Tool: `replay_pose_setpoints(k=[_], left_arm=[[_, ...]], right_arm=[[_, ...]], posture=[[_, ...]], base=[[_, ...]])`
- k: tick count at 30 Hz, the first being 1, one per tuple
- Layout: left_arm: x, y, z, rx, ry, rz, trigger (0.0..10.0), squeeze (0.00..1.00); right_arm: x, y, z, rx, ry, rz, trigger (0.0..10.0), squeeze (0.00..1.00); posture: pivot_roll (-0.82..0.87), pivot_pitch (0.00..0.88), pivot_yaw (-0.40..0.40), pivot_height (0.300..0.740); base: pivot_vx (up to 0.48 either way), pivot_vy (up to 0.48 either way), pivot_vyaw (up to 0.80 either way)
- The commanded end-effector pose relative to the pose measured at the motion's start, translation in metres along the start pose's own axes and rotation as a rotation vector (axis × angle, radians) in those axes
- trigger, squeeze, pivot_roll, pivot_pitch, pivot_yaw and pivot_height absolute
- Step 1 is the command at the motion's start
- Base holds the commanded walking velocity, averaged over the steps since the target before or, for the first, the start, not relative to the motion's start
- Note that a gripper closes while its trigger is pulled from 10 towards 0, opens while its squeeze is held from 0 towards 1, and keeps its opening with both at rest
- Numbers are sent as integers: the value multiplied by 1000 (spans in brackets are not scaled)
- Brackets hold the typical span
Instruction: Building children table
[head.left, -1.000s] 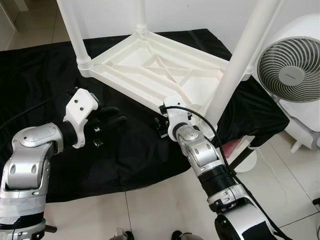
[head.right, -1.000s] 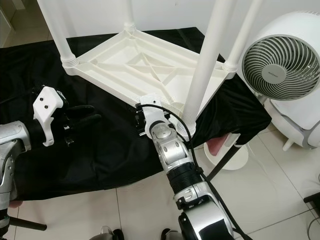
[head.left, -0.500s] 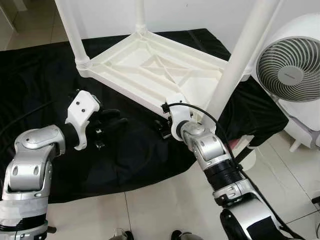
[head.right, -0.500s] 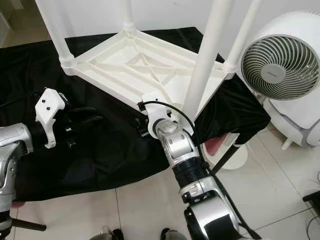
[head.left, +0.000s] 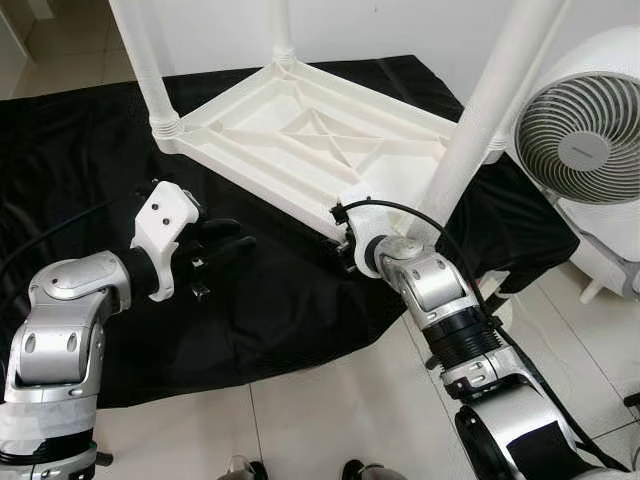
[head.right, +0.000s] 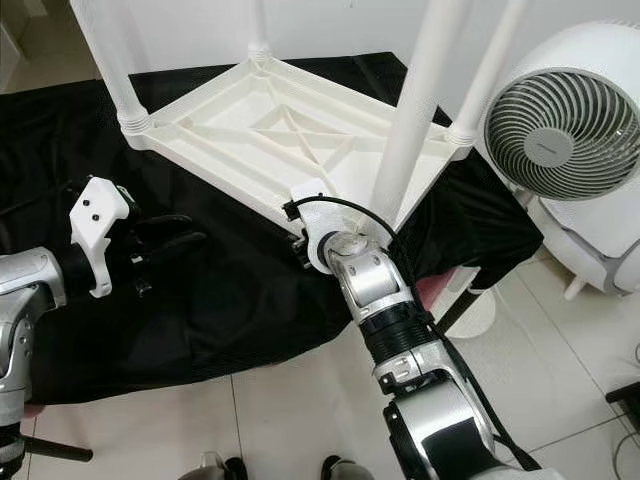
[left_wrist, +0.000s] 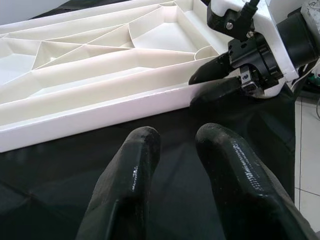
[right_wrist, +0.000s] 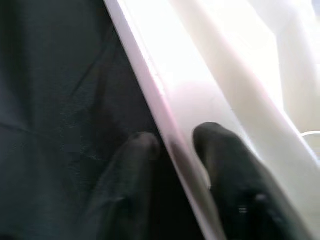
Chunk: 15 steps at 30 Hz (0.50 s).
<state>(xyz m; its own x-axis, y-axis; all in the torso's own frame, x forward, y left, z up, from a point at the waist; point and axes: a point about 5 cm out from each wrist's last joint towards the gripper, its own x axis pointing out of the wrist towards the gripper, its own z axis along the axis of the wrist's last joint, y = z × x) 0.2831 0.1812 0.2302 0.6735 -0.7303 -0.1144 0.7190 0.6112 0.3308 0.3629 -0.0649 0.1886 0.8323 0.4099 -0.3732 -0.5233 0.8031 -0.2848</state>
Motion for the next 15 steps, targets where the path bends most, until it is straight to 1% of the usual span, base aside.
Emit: replay_pose_setpoints(k=[1, 3, 4, 6, 7, 8, 10, 12, 14, 15], left_arm=[[-4, 8, -2, -3, 20, 182, 10000, 0], [-4, 8, -2, -4, 21, 185, 10000, 0], [-4, 8, -2, -4, 21, 185, 10000, 0], [-4, 8, -2, -3, 23, 186, 10000, 0], [-4, 8, -2, -3, 22, 186, 10000, 0], [-4, 8, -2, -3, 22, 186, 10000, 0], [-3, 8, -2, -5, 20, 185, 10000, 0], [-3, 8, -2, -6, 19, 185, 10000, 0], [-3, 8, -2, -6, 19, 185, 10000, 0], [-3, 8, -2, -6, 18, 184, 10000, 0]], right_arm=[[3, 11, -11, 3, 53, 86, 0, 0], [2, 12, -10, -30, 42, 126, 0, 0], [2, 12, -10, -30, 42, 126, 0, 0], [0, 12, -9, -75, 35, 157, 0, 0], [-2, 13, -9, -118, 20, 197, 0, 0], [-2, 13, -9, -118, 20, 197, 0, 0], [-6, 15, -9, -189, 1, 257, 0, 0], [-8, 16, -9, -238, -13, 283, 0, 0], [-8, 16, -9, -251, -20, 288, 0, 0], [-10, 18, -7, -321, -58, 312, 10000, 0]], posture=[[-52, 173, 33, 740], [-52, 173, 33, 740], [-52, 173, 33, 740], [-51, 173, 33, 740], [-51, 173, 33, 740], [-51, 173, 33, 740], [-52, 172, 34, 740], [-54, 172, 35, 740], [-54, 172, 35, 740], [-54, 171, 35, 740]], base=[[0, 0, 0], [0, 0, 0], [0, 0, 0], [0, 0, 0], [0, 0, 0], [0, 0, 0], [0, 0, 0], [0, 0, 0], [0, 0, 0], [0, 0, 0]])
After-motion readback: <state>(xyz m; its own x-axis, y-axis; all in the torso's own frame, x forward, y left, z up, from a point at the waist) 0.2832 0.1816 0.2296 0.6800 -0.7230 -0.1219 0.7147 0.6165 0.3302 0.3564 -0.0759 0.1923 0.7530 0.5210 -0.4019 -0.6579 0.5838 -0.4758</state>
